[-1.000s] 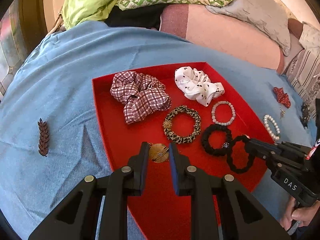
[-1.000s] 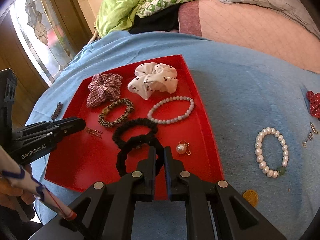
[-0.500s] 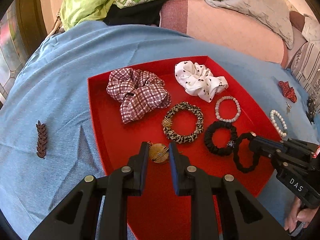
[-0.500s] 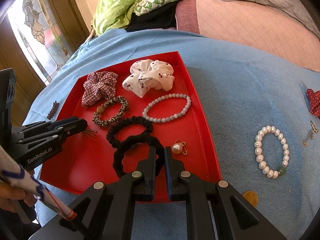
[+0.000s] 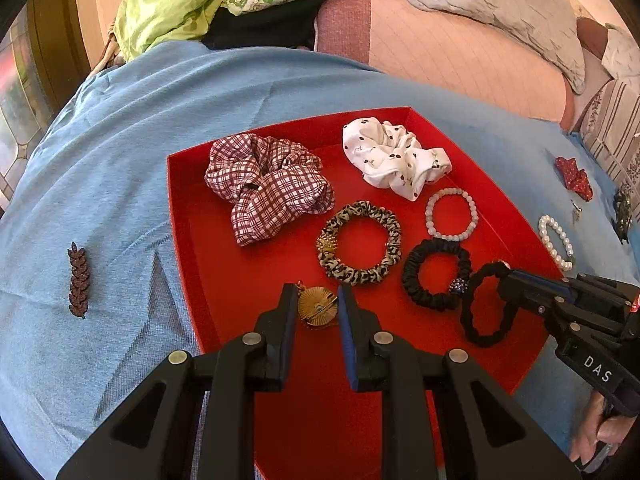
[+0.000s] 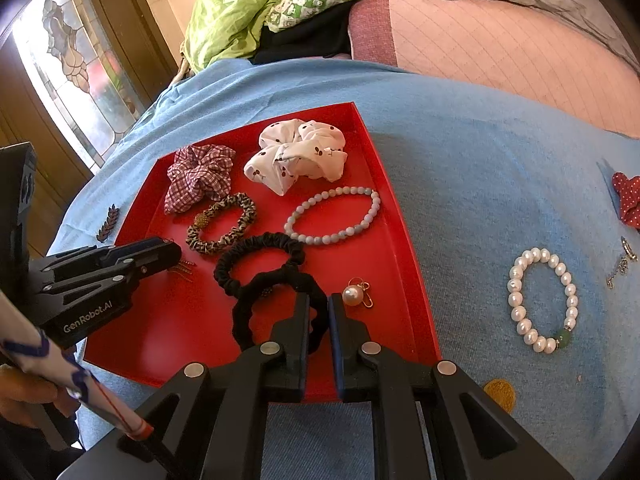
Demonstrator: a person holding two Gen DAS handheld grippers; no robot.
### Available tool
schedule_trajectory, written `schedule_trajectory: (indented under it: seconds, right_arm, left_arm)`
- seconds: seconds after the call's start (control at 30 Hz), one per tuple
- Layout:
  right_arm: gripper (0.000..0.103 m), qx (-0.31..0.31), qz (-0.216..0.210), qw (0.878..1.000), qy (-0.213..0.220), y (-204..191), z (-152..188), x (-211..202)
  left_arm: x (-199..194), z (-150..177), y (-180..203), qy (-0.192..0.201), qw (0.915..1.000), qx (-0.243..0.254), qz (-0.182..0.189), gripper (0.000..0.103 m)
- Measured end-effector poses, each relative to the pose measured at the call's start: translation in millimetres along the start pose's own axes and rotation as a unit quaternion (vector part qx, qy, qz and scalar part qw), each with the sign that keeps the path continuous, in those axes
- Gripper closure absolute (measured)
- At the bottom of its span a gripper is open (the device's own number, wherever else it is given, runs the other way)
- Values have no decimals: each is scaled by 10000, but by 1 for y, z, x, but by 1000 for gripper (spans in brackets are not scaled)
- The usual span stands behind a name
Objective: Organize jewelry
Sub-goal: 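Open both tools to release the hair tie and gold coin pendant in the tray, then grasp another gold coin pendant with the left tool while the right tool grasps the green-bead pearl bracelet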
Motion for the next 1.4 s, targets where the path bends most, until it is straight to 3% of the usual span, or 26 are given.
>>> schedule_trajectory:
  seconds: [0.07, 0.2, 0.83, 1.17, 1.4]
  right_arm:
    - [92, 1, -4, 10000, -2, 0, 0, 0]
    - [86, 11, -11, 10000, 12, 0, 0, -2]
    - [84, 137, -108, 9993, 327, 5, -10, -32]
    - [83, 897, 41, 9930, 768, 65, -20, -80]
    - [83, 1438, 509, 9862, 642, 119, -8, -91]
  left_arm:
    - [0, 0, 1, 11, 10000, 12, -2, 82]
    - [-3, 0, 0, 71, 10000, -2, -44, 70]
    - [-17, -7, 3, 313, 9995, 2, -96, 69]
    - [-38, -13, 41, 689, 9969, 369, 125, 69]
    - [-55, -11, 86, 966, 9899, 835, 613, 69]
Point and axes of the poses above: each gripper's, at about its wrist camera, not at the fingertips, and x roughly the way its jaws point, y to its right, z to its underside, the point moved 4 cm from there along x, roughly the way its jaws point, and after that the axes turned 8 degrees about -z, right-handed, at the moved point
